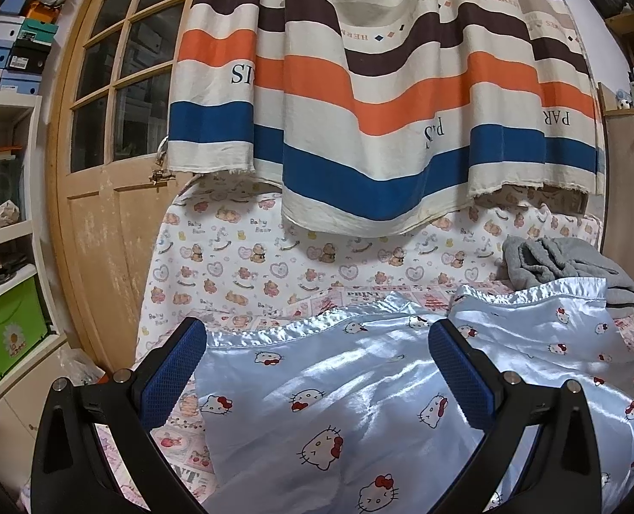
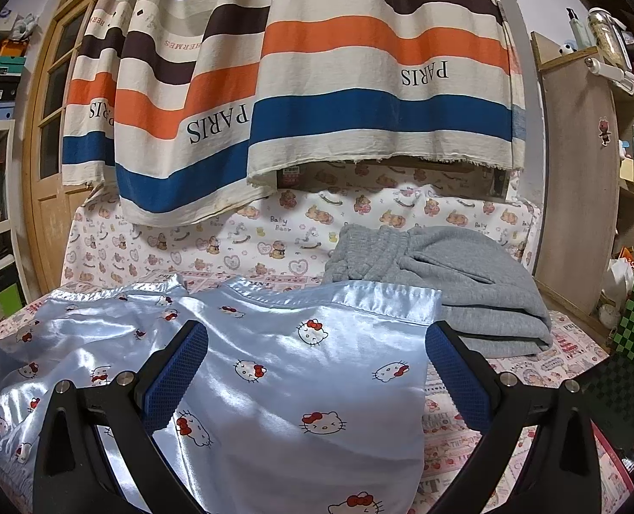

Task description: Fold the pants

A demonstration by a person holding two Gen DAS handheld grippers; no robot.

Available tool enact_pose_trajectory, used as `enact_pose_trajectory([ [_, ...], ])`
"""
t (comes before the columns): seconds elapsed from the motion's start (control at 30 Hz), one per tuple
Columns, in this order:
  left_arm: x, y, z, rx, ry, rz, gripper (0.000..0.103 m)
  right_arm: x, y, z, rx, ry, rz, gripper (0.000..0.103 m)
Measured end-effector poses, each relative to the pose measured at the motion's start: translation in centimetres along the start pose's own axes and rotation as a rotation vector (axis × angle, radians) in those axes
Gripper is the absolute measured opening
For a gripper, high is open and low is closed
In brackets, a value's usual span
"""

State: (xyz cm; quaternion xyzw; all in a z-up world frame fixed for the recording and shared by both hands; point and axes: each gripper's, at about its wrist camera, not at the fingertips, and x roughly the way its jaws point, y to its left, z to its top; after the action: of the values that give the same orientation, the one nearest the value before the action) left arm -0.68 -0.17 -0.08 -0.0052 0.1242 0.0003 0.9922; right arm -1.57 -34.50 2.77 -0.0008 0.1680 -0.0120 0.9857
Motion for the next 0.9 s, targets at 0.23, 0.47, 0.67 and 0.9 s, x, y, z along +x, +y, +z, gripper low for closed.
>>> enact_pose_trajectory([
  [0.23, -0.1, 0.0, 0.2, 0.003, -0.007, -0.005, 0.103, 0.0, 0.1, -0.1, -0.002, 0.001, 0.004, 0.102],
  [0.47, -0.7, 0.3, 0.2, -0.007, -0.034, 0.010, 0.103, -0.8, 0.6, -0.1, -0.016, -0.029, 0.062, 0.102],
  [0.67, -3.8, 0.1, 0.2, 0.016, -0.150, -0.005, 0.103, -1.5, 1.0, 0.0, -0.019, -0.080, 0.042, 0.102],
  [0.9, -8.7, 2.5, 1.7, -0.073, -0.272, -0.034, 0.103, -5.6, 0.7, 2.6, 0.070, -0.185, 0.059, 0.102],
])
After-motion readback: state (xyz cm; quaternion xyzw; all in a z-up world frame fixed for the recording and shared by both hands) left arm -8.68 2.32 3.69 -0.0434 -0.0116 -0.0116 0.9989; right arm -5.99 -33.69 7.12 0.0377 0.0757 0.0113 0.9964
